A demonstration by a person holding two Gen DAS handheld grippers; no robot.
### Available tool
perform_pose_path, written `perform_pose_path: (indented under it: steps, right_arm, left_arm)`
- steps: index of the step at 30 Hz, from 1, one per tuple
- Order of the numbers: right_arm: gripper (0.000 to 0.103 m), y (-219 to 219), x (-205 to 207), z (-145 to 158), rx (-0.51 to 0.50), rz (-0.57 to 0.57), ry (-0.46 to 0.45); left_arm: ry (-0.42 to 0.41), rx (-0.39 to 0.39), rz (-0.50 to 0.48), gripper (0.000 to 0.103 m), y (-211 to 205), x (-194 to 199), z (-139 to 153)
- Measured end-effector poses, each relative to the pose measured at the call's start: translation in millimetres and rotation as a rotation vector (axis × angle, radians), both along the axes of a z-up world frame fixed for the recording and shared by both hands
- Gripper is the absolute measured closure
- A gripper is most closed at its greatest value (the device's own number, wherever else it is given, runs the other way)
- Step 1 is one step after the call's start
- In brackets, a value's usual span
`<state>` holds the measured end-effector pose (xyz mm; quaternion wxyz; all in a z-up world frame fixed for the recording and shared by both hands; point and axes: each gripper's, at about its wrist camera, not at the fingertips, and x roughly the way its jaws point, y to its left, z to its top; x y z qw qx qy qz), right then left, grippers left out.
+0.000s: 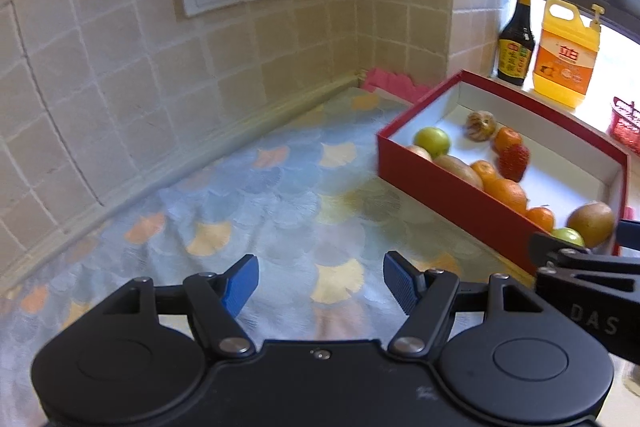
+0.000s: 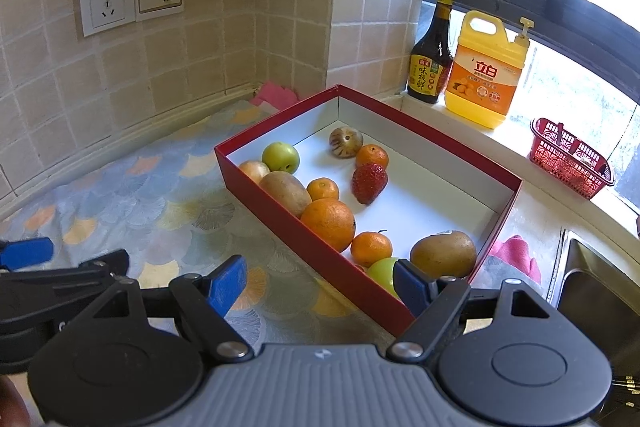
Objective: Organize fruits
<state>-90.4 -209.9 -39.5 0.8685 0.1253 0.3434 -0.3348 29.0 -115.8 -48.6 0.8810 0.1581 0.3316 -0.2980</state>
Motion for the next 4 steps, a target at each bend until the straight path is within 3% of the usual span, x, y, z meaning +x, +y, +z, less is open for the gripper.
perform_pose_path:
  steps: [2, 4]
  right_arm:
    - [0.021, 0.8, -0.8, -0.5, -0.003, 0.003, 0.000]
    - [0.021, 2.5, -0.6, -0.1, -0.007, 0.012, -0.002]
  left_arm:
    - [-0.047, -0.018, 0.037, 0.021, 6.4, -1.0, 1.2]
    - [-0.069, 0.012, 0.060, 0.021, 10.9, 0.7, -0.6]
